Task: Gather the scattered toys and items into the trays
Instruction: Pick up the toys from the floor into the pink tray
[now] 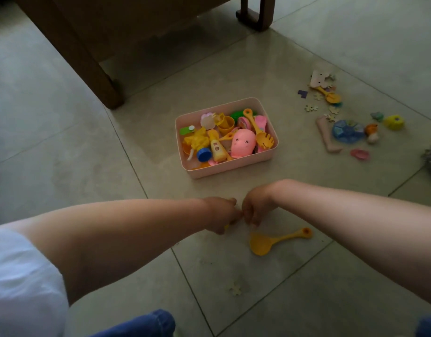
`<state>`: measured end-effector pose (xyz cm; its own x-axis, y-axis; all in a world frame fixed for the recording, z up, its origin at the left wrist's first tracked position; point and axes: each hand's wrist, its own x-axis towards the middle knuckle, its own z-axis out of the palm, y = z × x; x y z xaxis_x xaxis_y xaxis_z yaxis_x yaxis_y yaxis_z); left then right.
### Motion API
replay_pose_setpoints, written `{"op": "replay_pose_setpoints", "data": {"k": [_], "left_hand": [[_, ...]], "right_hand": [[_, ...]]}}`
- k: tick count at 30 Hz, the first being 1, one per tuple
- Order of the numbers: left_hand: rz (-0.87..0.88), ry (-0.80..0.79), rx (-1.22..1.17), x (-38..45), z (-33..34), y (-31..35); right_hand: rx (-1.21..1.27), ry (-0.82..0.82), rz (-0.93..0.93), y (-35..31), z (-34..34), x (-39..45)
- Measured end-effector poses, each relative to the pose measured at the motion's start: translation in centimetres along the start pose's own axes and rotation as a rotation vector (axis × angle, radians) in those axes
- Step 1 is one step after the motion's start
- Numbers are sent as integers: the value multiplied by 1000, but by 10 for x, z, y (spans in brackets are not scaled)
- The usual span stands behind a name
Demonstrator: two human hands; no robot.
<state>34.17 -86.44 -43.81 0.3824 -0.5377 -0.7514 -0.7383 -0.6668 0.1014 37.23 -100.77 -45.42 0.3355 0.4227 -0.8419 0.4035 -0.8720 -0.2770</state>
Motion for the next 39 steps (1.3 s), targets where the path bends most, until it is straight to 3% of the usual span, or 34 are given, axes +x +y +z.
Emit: {"op": "replay_pose_setpoints", "data": {"k": [4,11,14,18,22,24,27,29,31,35,39], "left_hand": [[-44,-6,-5,5,-12,-1],[-137,-91,-120,9,-33,-18],[-241,-178,-420,5,-44,-27],[-464,-189,-933,-8,-65,-49],[-472,36,-1303,-27,-86,-80],[-443,271,-1413,-27,-90,-97],[-448,697,-1498,-26,-88,-113],[-508,819,-1501,-26,-82,-114],[-614,859,-1370,-26,-70,-114],[-743,884,-1119,-41,-46,-100],[-838,850,-1026,-50,-13,-92]], "right_hand": [[-61,-47,-37,-4,17,-7],[-181,77,-43,-10,30,-9],[-54,120,-3,-6,12,-11],[450,252,-22,0,-36,-23],[821,609,-70,2,-86,-28],[1082,716,-81,3,-106,-21],[1279,905,-55,0,-131,-14],[1346,993,-28,3,-142,-9],[1309,1052,13,8,-144,-4],[997,1141,129,4,-126,-3],[699,1222,-34,-26,-97,0]]}}
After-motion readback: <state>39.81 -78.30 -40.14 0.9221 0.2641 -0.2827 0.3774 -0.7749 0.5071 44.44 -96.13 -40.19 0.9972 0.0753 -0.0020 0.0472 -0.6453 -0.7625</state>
